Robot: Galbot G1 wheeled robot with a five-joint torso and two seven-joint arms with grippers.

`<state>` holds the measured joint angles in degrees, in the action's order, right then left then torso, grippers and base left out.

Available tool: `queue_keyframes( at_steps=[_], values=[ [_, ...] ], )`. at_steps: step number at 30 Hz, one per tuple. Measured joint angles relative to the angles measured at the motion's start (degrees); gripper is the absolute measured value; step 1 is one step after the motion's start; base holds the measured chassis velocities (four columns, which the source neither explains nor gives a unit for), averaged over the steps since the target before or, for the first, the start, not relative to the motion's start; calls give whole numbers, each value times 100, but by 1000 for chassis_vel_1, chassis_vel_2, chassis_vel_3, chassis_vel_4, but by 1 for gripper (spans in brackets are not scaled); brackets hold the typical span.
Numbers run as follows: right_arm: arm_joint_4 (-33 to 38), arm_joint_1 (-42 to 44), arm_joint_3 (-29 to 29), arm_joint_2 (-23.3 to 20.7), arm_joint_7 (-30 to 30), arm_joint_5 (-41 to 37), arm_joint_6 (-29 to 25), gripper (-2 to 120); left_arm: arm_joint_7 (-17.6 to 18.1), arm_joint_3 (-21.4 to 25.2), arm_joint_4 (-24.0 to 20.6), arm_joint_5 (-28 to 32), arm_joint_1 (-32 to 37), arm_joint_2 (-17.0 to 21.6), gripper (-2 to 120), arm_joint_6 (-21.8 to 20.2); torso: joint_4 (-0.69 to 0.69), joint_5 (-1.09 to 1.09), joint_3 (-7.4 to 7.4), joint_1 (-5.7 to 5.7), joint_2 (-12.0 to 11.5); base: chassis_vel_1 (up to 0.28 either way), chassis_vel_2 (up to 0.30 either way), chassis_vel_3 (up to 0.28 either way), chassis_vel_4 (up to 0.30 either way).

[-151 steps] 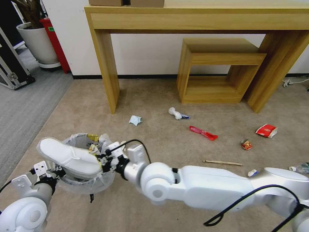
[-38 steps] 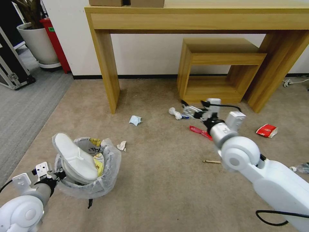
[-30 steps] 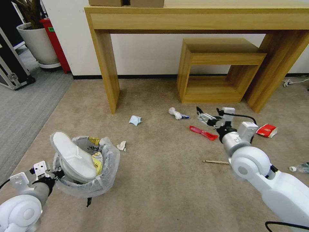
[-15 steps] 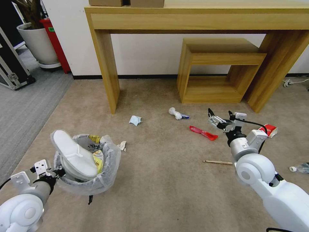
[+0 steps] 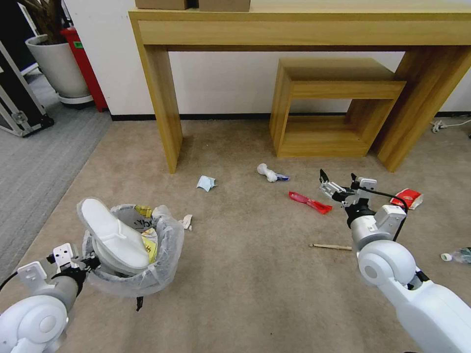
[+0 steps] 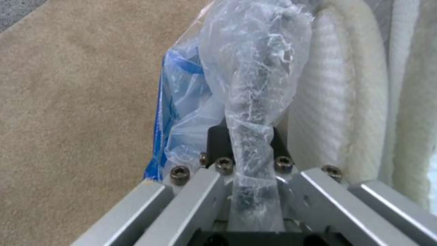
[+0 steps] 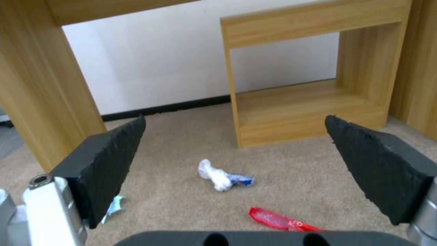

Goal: Pick up the trash bin and place the garbage on the floor into it.

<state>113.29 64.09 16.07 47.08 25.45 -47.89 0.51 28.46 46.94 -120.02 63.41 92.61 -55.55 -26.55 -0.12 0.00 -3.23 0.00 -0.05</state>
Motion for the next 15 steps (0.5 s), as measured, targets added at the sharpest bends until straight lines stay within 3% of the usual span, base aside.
queue_keyframes(
  at_steps=[8, 15],
  values=[
    [-5, 27, -29, 24, -17, 34, -21, 100, -5, -25, 9, -18, -9, -11, 0, 6, 0, -1, 0, 0, 0, 93, 81, -90, -88],
    [10, 29, -41, 42, -47, 53, -32, 100, -5, -12, 6, -24, 18, -6, 0, 10, 1, -3, 0, 0, 0, 197, 210, -194, -200]
  ],
)
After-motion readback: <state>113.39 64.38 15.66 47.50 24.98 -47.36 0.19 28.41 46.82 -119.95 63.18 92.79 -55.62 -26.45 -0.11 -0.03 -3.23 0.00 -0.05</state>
